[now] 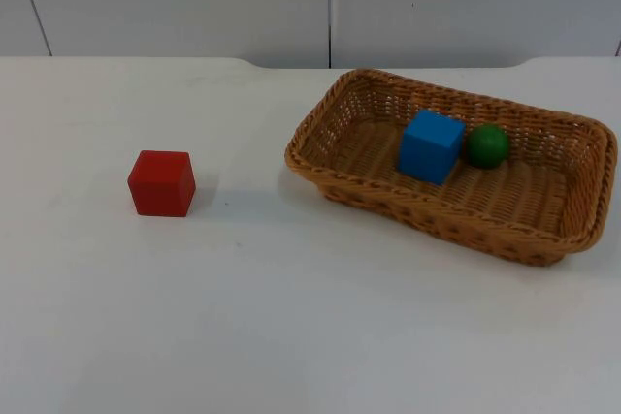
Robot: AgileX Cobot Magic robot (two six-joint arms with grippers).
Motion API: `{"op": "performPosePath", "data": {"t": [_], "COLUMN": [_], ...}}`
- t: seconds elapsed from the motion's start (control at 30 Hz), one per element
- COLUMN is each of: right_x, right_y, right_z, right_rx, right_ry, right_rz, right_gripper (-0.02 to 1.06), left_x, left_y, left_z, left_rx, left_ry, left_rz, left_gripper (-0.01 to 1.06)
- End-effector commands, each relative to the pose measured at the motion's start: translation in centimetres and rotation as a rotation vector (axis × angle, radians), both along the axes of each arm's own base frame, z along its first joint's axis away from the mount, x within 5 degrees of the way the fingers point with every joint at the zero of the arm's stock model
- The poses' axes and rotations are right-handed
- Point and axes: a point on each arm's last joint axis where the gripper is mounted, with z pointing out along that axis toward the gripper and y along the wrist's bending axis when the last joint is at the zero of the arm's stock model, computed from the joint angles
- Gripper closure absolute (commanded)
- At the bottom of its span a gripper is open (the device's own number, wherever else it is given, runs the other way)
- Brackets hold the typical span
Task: Place all geometric objects except the red cube into the basket.
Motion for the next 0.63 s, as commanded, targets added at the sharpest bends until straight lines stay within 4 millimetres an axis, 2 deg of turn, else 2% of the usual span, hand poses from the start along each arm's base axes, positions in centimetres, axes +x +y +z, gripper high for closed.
{"op": "performPosePath", "data": {"t": [0.0, 0.6], "right_x": [0.03, 0.03], "right_y": [0.05, 0.07], "right_z": [0.05, 0.05], "right_rx": [0.001, 0.003], "right_ry": [-0.014, -0.014], "right_rz": [0.001, 0.002], "right_gripper": [0.01, 0.01], "left_x": [0.05, 0.06], "left_y": [0.07, 0.12], "left_z": [-0.02, -0.02], "left_rx": [0.001, 0.004], "left_ry": [-0.010, -0.010], "left_rz": [0.003, -0.038], "left_gripper": [0.00, 0.00]}}
